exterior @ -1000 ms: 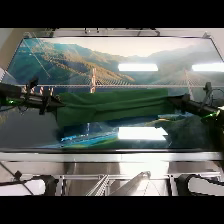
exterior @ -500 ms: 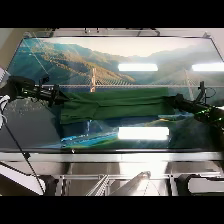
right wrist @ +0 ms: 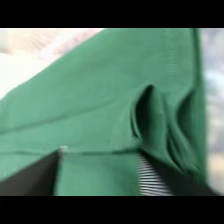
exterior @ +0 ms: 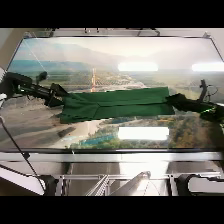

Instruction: Fold the shirts.

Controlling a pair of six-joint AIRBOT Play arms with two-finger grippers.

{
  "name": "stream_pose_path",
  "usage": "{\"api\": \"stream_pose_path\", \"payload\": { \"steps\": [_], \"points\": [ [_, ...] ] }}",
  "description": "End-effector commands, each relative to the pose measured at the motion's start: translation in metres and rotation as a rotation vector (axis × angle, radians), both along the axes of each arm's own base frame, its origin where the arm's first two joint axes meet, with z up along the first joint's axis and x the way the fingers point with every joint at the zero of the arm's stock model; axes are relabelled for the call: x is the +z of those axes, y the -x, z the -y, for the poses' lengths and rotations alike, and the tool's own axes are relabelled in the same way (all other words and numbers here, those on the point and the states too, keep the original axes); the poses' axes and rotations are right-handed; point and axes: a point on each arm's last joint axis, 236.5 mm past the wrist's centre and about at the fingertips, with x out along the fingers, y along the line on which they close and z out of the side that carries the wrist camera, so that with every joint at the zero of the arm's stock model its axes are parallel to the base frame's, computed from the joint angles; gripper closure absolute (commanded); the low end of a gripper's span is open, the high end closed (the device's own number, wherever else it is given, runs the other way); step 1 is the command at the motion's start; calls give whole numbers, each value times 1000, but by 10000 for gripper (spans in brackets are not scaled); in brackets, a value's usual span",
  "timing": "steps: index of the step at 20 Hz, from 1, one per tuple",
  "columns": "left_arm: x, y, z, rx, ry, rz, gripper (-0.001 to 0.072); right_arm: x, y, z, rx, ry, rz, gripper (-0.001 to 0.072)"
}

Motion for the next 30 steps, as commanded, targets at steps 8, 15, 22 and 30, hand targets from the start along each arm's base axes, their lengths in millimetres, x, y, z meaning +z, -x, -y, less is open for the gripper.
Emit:
{"api": "stream_pose_path", "payload": {
  "steps": [8,15,22,30],
  "points": [
    [97,-1,-13,37,-79,248,4,-5,-6,58,22,54,-321,9],
    [97,6,23,-45,-65,236,5,-40,-23,-2,131,-136,-392,9],
    [97,10,55,-115,-60,246,6,-60,-24,-22,154,-176,-457,366],
    [24,-1,173,-248,-109,275,694,-37,-14,-28,244,-181,-409,691]
  ]
}}
